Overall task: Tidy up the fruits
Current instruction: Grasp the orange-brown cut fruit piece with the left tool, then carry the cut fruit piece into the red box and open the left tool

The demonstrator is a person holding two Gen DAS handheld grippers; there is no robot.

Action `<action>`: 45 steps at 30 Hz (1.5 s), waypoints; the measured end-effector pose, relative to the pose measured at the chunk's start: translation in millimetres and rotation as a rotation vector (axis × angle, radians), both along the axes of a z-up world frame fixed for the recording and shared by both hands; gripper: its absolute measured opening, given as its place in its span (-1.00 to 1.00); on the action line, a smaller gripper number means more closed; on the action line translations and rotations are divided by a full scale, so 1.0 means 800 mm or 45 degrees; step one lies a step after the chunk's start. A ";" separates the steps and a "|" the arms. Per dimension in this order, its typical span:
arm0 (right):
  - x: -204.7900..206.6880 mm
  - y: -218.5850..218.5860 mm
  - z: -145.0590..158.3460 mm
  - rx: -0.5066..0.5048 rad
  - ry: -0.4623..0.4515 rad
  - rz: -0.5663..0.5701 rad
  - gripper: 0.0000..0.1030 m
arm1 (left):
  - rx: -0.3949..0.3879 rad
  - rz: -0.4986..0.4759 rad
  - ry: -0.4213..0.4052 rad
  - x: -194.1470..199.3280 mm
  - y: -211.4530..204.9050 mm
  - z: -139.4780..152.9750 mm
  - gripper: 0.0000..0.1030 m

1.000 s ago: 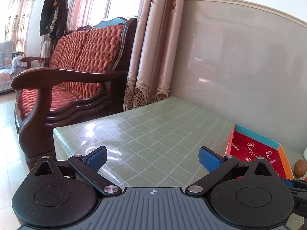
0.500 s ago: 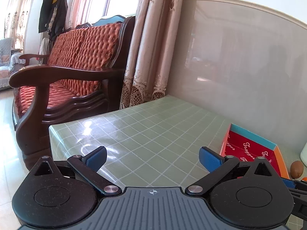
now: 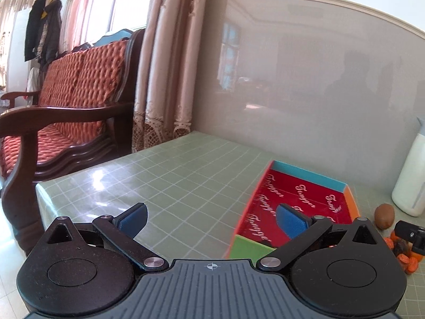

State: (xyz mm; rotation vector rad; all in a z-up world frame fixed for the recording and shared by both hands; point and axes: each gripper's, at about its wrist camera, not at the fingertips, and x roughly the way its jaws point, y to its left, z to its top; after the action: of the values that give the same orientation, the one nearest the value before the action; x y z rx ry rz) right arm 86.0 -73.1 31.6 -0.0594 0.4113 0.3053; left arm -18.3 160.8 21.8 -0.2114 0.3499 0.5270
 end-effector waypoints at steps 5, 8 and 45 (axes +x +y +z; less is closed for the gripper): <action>-0.003 -0.066 0.003 -0.014 -0.035 -0.239 1.00 | 0.128 -0.192 -0.023 0.014 -0.066 0.005 0.98; -0.006 -0.108 0.006 0.009 -0.049 -0.370 1.00 | 0.223 -0.327 -0.038 0.020 -0.113 0.006 0.98; -0.051 -0.279 0.012 0.301 -0.079 -0.687 1.00 | 0.124 -0.822 0.287 0.158 -0.282 -0.054 -0.40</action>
State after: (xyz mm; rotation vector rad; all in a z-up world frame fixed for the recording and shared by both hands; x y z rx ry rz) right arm 45.5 -296.4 41.4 0.2702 0.3134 -0.1815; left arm 108.3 -64.7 -21.5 0.0616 0.5817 -0.0733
